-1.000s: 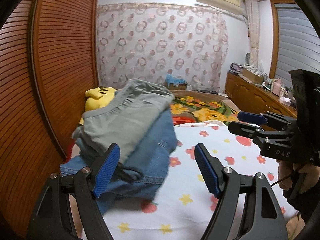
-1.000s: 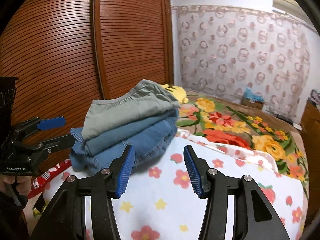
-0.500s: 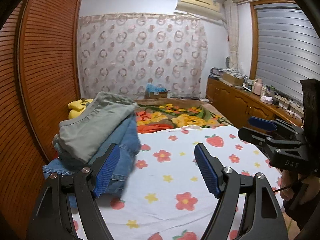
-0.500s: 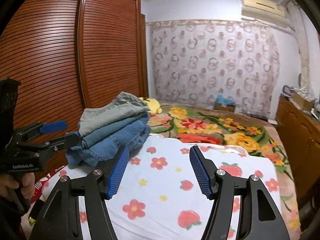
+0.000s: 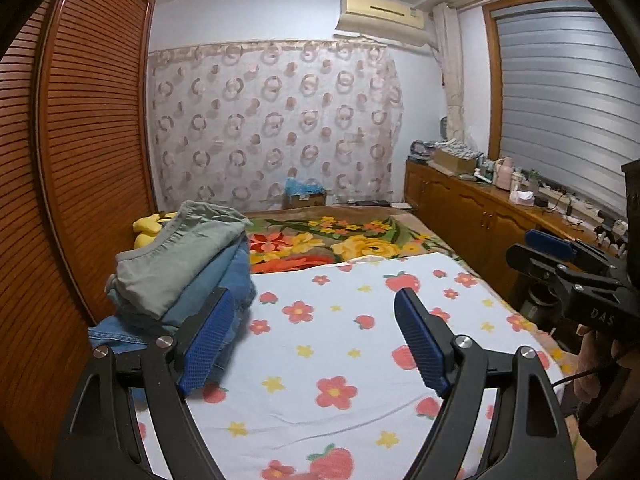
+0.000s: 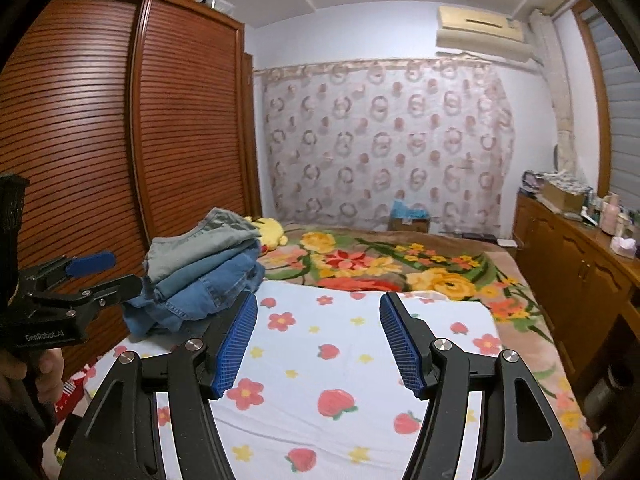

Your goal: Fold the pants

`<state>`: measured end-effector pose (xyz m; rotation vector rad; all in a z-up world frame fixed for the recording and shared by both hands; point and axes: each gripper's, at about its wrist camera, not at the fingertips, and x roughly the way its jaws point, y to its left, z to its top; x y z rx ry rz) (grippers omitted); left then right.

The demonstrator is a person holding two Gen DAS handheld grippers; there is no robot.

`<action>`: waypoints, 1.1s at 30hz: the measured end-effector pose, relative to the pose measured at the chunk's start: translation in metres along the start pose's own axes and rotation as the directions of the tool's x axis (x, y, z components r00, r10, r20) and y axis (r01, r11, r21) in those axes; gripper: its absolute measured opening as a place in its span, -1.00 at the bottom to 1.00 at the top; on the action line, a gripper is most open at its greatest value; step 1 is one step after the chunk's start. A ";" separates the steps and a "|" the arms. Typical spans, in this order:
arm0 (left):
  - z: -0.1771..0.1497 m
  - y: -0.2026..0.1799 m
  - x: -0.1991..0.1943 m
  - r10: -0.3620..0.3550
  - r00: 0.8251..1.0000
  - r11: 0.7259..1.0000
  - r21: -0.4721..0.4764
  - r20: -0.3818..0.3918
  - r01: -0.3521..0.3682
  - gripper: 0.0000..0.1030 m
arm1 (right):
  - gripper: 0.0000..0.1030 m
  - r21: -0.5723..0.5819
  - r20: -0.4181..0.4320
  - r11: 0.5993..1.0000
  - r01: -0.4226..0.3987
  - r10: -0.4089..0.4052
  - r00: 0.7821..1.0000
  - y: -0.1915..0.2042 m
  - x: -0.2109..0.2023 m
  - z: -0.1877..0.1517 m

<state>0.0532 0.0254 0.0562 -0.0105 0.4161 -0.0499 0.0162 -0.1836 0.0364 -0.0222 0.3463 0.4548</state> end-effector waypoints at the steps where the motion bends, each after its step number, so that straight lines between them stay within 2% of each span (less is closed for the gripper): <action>1: -0.001 -0.002 -0.001 -0.002 1.000 1.000 -0.001 -0.001 0.002 0.61 | 0.29 0.004 0.004 1.000 0.010 -0.010 1.000 0.001 -0.003 -0.001; 3: -0.005 -0.007 -0.003 -0.005 1.000 1.000 0.006 -0.005 0.005 0.61 | 0.32 0.016 0.010 1.000 0.021 -0.021 1.000 0.003 -0.010 -0.005; 5: -0.009 -0.012 -0.006 -0.003 1.000 1.000 0.014 -0.009 0.003 0.61 | 0.45 0.025 0.011 0.999 0.040 -0.040 0.999 0.005 -0.015 -0.009; 10: -0.018 -0.020 -0.010 -0.014 1.000 1.000 0.020 -0.023 0.014 0.61 | 0.47 0.043 0.006 0.998 0.056 -0.056 0.998 0.012 -0.022 -0.019; 23: -0.030 -0.022 -0.014 0.000 1.000 1.000 0.008 -0.028 0.000 0.61 | 0.47 0.071 -0.008 0.995 0.072 -0.071 0.997 0.016 -0.021 -0.020; 33: -0.029 -0.018 -0.014 0.008 1.000 1.000 0.005 -0.029 -0.008 0.61 | 0.47 0.064 -0.016 0.995 0.073 -0.072 0.997 0.012 -0.018 -0.028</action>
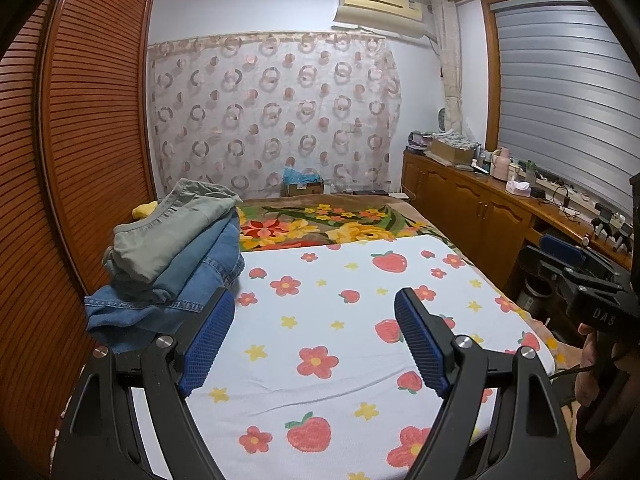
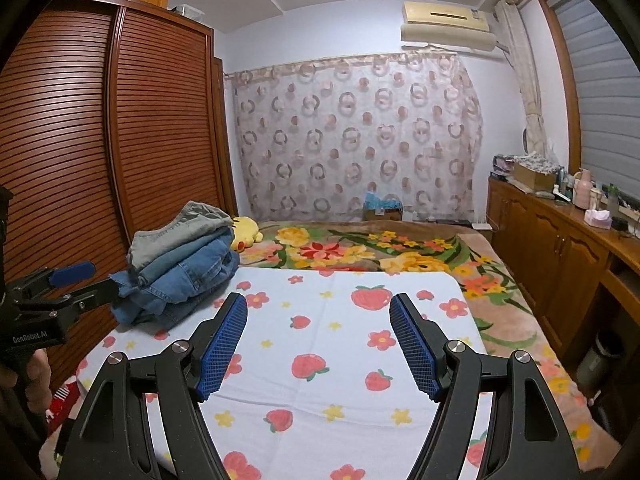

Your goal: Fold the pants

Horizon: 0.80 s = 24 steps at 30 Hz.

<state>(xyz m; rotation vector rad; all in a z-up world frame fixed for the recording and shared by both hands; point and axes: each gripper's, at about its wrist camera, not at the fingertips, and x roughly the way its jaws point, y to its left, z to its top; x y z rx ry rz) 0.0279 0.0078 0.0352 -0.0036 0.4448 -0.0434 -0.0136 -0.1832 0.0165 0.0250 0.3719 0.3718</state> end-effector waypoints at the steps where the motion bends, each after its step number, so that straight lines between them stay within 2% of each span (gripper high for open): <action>1: 0.000 0.000 0.000 -0.001 1.000 1.000 0.000 0.000 0.001 0.61 | 0.47 0.000 -0.002 1.000 0.000 0.000 1.000 -0.001 0.000 0.000; 24: 0.000 0.002 0.000 0.000 1.000 1.000 -0.002 0.002 0.000 0.61 | 0.47 0.000 0.000 1.000 0.001 -0.001 1.000 -0.004 -0.001 0.000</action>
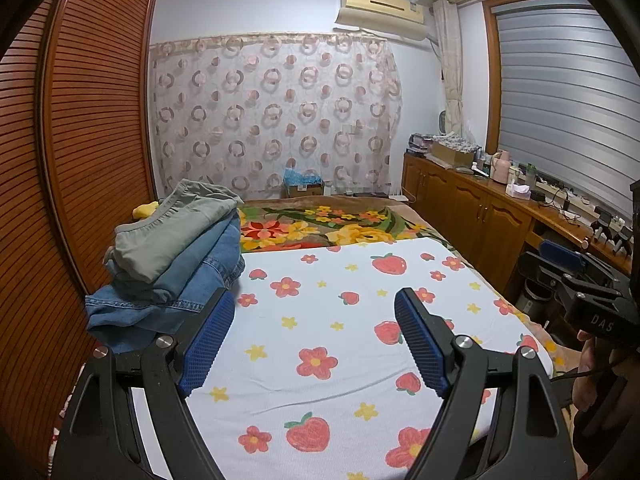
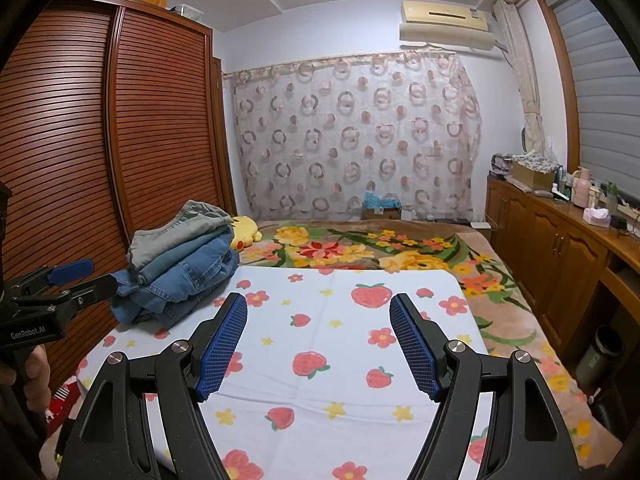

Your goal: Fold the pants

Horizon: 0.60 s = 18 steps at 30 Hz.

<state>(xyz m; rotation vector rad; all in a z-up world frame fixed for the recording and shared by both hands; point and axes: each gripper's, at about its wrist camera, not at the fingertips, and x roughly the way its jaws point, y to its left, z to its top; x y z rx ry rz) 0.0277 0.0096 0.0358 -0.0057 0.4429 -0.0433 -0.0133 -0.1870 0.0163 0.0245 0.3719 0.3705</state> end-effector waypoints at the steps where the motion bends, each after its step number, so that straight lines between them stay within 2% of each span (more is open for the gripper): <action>1: 0.000 0.000 0.000 0.000 1.000 1.000 0.000 0.000 0.000 0.61 | 0.47 -0.001 0.000 1.000 0.000 0.000 1.000 0.000 0.000 0.000; 18: 0.000 0.001 0.000 0.000 1.000 1.000 -0.001 0.001 0.000 0.61 | 0.47 -0.003 0.003 1.000 0.002 -0.002 1.000 -0.001 -0.001 -0.001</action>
